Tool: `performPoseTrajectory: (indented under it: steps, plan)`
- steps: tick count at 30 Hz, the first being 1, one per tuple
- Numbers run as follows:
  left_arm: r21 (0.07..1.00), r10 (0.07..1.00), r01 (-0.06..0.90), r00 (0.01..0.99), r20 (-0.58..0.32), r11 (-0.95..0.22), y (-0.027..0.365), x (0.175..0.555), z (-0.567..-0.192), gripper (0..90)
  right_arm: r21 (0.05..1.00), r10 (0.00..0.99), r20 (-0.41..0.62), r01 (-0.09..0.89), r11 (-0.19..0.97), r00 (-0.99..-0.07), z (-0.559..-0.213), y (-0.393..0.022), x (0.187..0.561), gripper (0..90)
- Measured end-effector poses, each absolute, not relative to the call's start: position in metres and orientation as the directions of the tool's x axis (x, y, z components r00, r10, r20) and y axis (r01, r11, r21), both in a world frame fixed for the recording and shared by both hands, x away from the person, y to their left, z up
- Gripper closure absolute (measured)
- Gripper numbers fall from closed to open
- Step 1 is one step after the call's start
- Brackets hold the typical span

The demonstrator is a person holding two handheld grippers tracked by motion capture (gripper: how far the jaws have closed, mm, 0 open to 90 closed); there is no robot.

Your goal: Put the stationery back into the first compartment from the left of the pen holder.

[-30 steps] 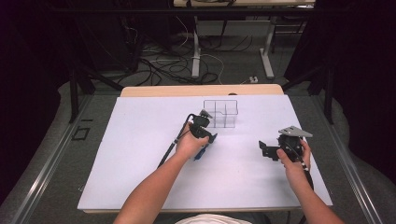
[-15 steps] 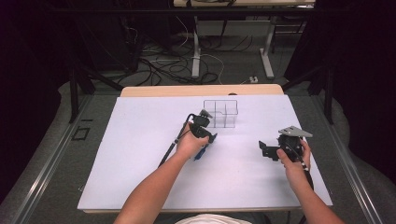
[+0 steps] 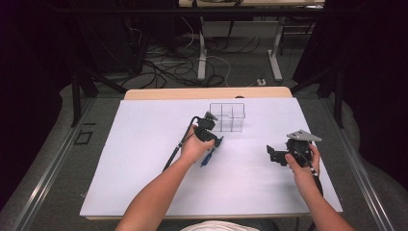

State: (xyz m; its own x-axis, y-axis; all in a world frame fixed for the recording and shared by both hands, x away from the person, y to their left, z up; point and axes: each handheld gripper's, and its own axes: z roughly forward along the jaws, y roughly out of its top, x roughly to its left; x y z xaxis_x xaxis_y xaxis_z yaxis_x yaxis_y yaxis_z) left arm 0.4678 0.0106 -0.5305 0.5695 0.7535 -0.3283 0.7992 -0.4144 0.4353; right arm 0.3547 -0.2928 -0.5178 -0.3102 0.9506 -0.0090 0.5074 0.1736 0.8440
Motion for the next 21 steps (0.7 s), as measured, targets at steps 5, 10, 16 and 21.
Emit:
performPoseTrajectory:
  steps: [5,10,16,21]
  plan:
    - [0.448,0.749,0.795,0.572,-0.333,-0.409,0.012,0.466,-0.524,79.6,0.845,0.951,-0.009,0.507,0.172,-0.308,-0.518,-0.293,0.355,0.7]
    - [0.454,0.745,0.791,0.577,-0.334,-0.409,0.014,0.465,-0.521,79.6,0.844,0.951,-0.008,0.508,0.171,-0.308,-0.518,-0.293,0.355,0.7]
    - [0.463,0.751,0.796,0.566,-0.341,-0.39,0.016,0.463,-0.514,79.6,0.844,0.951,-0.009,0.507,0.172,-0.308,-0.518,-0.293,0.355,0.7]
    - [0.481,0.746,0.79,0.569,-0.346,-0.38,0.018,0.461,-0.507,79.6,0.844,0.951,-0.01,0.507,0.173,-0.308,-0.518,-0.293,0.354,0.7]
